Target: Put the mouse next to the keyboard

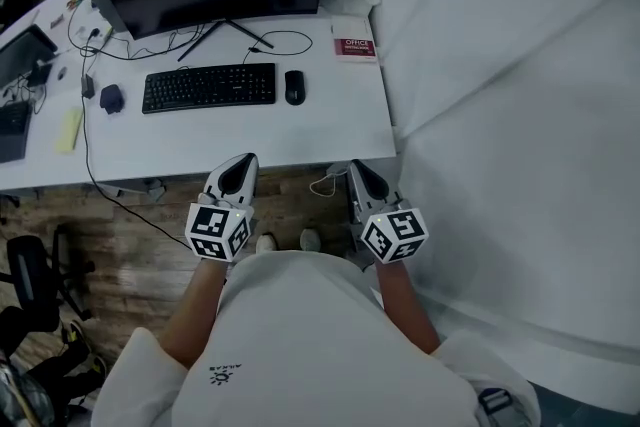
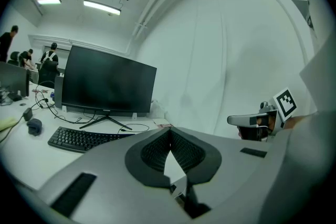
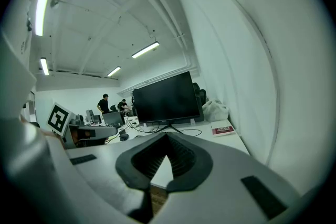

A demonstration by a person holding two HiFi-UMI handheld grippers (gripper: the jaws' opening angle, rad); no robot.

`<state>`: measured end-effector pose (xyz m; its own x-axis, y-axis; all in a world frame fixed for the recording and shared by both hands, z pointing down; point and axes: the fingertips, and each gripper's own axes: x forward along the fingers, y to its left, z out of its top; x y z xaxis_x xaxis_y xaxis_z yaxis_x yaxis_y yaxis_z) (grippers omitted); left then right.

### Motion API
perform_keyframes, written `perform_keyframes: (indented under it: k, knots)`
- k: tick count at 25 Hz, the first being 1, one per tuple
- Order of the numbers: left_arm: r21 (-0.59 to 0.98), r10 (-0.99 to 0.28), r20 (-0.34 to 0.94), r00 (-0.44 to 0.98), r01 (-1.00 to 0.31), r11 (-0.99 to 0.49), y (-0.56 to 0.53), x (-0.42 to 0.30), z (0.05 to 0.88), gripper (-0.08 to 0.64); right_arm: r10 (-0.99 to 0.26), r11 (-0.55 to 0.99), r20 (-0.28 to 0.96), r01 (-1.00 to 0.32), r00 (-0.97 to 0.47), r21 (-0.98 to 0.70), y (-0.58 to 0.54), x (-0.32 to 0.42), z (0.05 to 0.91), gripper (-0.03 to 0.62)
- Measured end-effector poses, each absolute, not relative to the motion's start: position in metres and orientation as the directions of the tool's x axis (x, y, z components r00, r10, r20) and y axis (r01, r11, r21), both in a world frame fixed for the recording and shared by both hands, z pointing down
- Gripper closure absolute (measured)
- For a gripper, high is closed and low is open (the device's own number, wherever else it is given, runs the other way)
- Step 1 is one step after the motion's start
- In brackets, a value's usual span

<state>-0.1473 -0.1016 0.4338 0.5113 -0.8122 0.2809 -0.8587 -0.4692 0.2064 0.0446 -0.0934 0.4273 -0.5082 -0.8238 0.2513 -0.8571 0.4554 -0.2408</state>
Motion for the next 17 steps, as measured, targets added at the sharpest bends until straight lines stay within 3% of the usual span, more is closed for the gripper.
perform_keyframes:
  k: [17]
  knots:
    - [0.189, -0.824, 0.317, 0.47, -0.883, -0.43, -0.0987, -0.1566, 0.4424, 0.548, -0.821, 0.458, 0.259, -0.857, -0.509, -0.235, -0.0928, 0.0414, 0.4334, 0.575]
